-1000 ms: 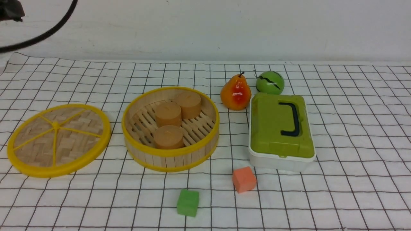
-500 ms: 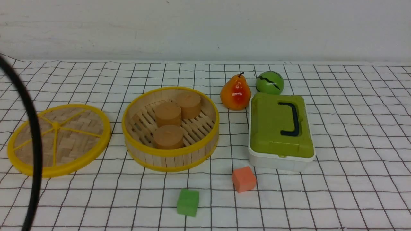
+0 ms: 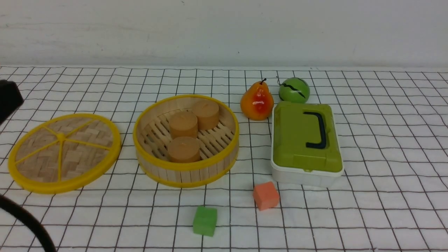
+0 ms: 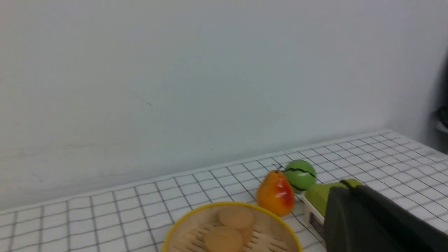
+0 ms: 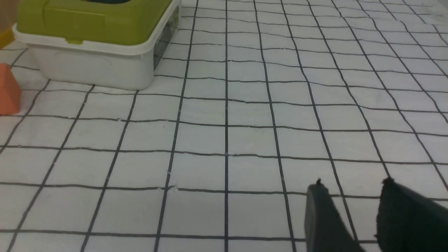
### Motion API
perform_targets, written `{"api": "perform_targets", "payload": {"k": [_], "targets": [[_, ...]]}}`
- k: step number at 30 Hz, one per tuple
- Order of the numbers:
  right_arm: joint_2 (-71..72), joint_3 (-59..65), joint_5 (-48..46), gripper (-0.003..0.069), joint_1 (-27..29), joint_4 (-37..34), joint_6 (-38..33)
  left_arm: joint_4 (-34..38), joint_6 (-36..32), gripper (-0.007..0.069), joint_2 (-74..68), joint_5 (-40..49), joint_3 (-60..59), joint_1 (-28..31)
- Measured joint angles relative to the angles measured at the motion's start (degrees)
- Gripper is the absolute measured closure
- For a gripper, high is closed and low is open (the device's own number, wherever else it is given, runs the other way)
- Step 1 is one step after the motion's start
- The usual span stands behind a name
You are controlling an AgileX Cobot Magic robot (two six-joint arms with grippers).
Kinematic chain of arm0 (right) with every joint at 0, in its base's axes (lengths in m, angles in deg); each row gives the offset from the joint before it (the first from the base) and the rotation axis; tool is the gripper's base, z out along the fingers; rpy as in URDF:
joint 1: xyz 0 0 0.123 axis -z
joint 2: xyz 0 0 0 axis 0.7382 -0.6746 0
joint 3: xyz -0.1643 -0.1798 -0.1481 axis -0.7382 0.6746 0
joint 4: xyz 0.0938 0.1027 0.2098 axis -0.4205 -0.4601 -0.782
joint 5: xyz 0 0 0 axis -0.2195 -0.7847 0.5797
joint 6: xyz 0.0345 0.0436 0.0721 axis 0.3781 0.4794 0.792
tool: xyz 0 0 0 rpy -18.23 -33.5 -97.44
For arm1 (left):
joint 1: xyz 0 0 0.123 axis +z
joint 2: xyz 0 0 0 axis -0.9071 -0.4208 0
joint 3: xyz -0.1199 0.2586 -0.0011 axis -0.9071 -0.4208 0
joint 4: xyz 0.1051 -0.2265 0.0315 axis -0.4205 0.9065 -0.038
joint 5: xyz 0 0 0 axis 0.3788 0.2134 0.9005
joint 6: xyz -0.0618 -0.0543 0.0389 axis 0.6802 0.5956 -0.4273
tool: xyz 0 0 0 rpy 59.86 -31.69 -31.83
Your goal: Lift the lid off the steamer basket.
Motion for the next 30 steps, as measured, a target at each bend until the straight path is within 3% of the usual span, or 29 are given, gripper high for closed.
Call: {"api": "perform_targets", "payload": {"k": [9, 13, 15, 18, 21, 22, 23, 24, 25, 27, 28, 30], "targets": [[0.0, 0.0, 0.0, 0.0419, 0.0, 0.0, 0.0, -1.63, -3.98, 0.0637, 1.63, -17.13, -1.62, -10.98], [0.0, 0.0, 0.0, 0.0419, 0.0, 0.0, 0.0, -0.73, -5.54, 0.0637, 8.03, -24.05, -9.15, -17.84], [0.0, 0.0, 0.0, 0.0419, 0.0, 0.0, 0.0, 3.18, -5.72, 0.0637, 14.12, -31.09, -16.4, -22.05], [0.0, 0.0, 0.0, 0.0419, 0.0, 0.0, 0.0, 4.69, -3.1, 0.0637, 19.88, -37.04, -24.75, -22.94], [0.0, 0.0, 0.0, 0.0419, 0.0, 0.0, 0.0, -2.55, 6.92, 0.0637, 21.37, -37.77, -29.37, -20.07], [0.0, 0.0, 0.0, 0.0419, 0.0, 0.0, 0.0, -10.7, 16.24, 0.0637, 21.56, -36.84, -31.18, -17.07], [0.0, 0.0, 0.0, 0.0419, 0.0, 0.0, 0.0, -12.04, 17.75, 0.0637, 21.56, -36.67, -31.63, -16.59], [0.0, 0.0, 0.0, 0.0419, 0.0, 0.0, 0.0, -23.87, 30.77, 0.0637, 21.77, -35.14, -33.3, -12.51], [0.0, 0.0, 0.0, 0.0419, 0.0, 0.0, 0.0, -27.01, 34.23, 0.0637, 21.77, -34.74, -33.51, -11.47], [0.0, 0.0, 0.0, 0.0419, 0.0, 0.0, 0.0, -45.95, 55.37, 0.0637, 22.2, -32.34, -35.95, -5.65], [0.0, 0.0, 0.0, 0.0419, 0.0, 0.0, 0.0, -48.92, 58.7, 0.0637, 22.39, -31.76, -36.22, -4.87], [0.0, 0.0, 0.0, 0.0419, 0.0, 0.0, 0.0, -64.29, 75.59, 0.0637, 25.07, -25.92, -36.84, -2.32]]}}
